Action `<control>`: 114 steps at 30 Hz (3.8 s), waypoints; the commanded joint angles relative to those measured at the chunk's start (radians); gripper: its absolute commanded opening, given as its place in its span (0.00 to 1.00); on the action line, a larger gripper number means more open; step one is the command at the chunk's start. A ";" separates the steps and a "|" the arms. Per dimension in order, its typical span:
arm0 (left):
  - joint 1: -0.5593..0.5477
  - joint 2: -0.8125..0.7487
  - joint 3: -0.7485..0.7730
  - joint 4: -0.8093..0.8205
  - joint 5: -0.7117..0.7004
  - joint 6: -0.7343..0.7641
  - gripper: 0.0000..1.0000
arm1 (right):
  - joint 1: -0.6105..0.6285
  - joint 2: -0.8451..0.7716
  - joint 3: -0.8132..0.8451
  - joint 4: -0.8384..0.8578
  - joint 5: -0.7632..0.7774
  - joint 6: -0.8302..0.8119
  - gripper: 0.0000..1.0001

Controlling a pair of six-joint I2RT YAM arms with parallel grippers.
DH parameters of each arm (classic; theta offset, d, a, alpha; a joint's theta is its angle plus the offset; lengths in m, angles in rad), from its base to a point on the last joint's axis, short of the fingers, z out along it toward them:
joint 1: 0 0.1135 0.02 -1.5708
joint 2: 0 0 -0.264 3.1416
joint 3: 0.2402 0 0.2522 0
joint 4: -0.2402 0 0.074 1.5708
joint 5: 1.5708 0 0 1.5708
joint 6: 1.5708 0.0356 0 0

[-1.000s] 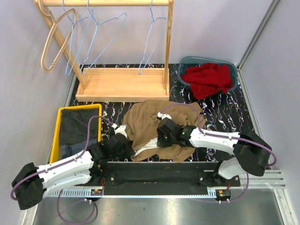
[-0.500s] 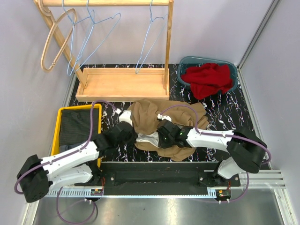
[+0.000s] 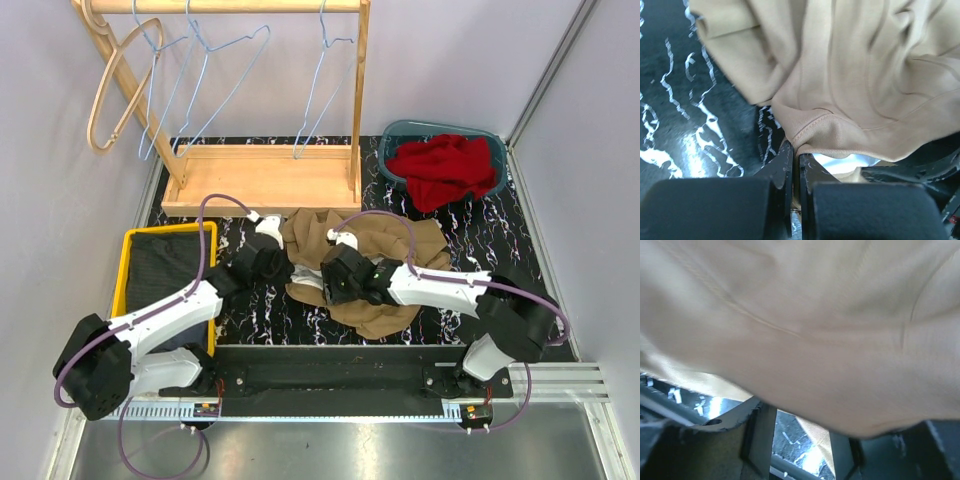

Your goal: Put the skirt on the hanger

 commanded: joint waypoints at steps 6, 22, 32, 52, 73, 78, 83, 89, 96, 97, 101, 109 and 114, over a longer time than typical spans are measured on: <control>0.002 -0.010 0.056 0.071 0.074 0.033 0.00 | 0.004 -0.147 0.132 -0.001 0.034 -0.118 0.49; 0.004 -0.007 0.007 0.080 0.269 0.119 0.00 | -0.062 0.032 0.173 0.022 0.181 -0.180 0.42; 0.011 0.015 -0.038 0.103 0.297 0.113 0.00 | -0.162 0.133 0.233 0.057 0.151 -0.259 0.32; 0.045 -0.080 0.037 -0.027 0.206 0.092 0.81 | -0.185 -0.003 0.385 -0.090 0.195 -0.333 0.63; 0.045 -0.271 0.049 -0.159 0.068 0.093 0.92 | -0.268 0.090 1.047 -0.146 0.169 -0.526 0.89; 0.045 -0.286 0.045 -0.172 0.082 0.085 0.92 | -0.277 0.227 1.263 -0.107 0.155 -0.540 0.90; 0.045 -0.300 0.037 -0.179 0.096 0.075 0.92 | -0.288 0.438 1.564 -0.188 0.230 -0.563 0.90; 0.045 -0.320 0.026 -0.184 0.107 0.070 0.92 | -0.301 0.646 1.853 -0.236 0.305 -0.588 0.86; 0.045 -0.327 0.019 -0.198 0.096 0.076 0.93 | -0.334 0.641 1.816 -0.238 0.313 -0.572 0.69; 0.045 -0.326 0.020 -0.198 0.097 0.076 0.93 | -0.335 0.640 1.810 -0.236 0.327 -0.569 0.66; 0.045 -0.314 0.025 -0.195 0.097 0.072 0.93 | -0.338 0.606 1.778 -0.236 0.350 -0.571 0.43; 0.045 -0.289 0.026 -0.184 0.107 0.072 0.93 | -0.337 0.525 1.723 -0.238 0.350 -0.591 0.00; 0.045 -0.288 0.031 -0.181 0.101 0.070 0.93 | -0.337 0.480 1.735 -0.236 0.300 -0.618 0.00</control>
